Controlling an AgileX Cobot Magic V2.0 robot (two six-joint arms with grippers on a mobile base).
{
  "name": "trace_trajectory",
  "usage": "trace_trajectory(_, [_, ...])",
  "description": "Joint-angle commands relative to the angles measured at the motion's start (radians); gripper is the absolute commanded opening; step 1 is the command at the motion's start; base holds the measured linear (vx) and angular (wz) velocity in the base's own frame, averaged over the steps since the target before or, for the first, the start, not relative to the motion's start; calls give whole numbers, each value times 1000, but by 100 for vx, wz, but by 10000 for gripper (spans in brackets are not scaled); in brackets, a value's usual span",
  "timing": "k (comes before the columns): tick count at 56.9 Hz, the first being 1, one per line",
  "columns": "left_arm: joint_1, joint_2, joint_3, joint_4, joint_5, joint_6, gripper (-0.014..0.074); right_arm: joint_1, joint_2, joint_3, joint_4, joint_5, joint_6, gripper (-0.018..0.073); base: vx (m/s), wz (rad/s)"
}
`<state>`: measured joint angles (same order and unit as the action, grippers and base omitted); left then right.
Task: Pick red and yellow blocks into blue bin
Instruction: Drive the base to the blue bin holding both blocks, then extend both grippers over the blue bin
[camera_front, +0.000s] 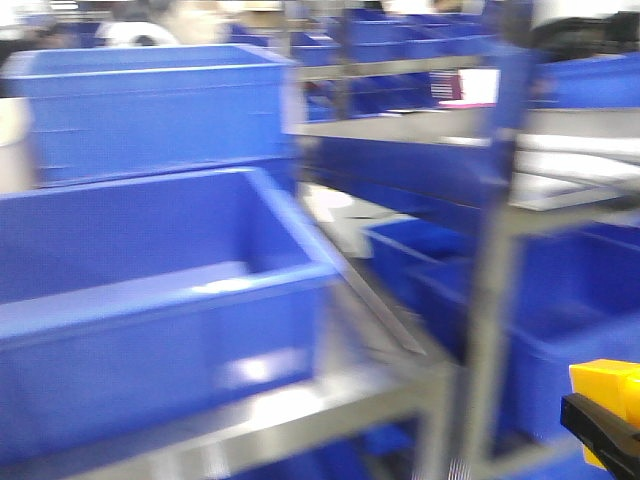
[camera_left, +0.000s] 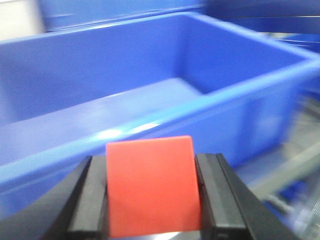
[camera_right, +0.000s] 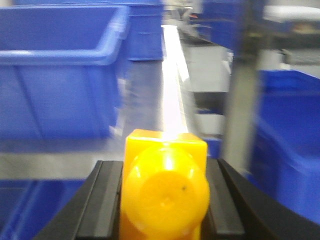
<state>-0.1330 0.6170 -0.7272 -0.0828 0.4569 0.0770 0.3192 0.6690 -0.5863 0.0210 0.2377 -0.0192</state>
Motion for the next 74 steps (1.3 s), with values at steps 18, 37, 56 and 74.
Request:
trace_trajectory(18, [-5, 2, -27, -9, -81, -9, 0, -2, -2, -30, -9, -85, -3, -8, 17, 57])
trace_trajectory(37, [-5, 2, -27, -9, -81, -9, 0, -2, -2, -30, -9, -85, -3, -8, 7, 21])
trace_trajectory(56, [-5, 2, -27, -9, -81, -9, 1, -2, -2, -30, -9, -85, -3, -8, 0, 1])
trace_trajectory(74, [-5, 2, -27, -9, -81, -9, 1, -2, -2, -30, -9, -88, -3, -8, 0, 0])
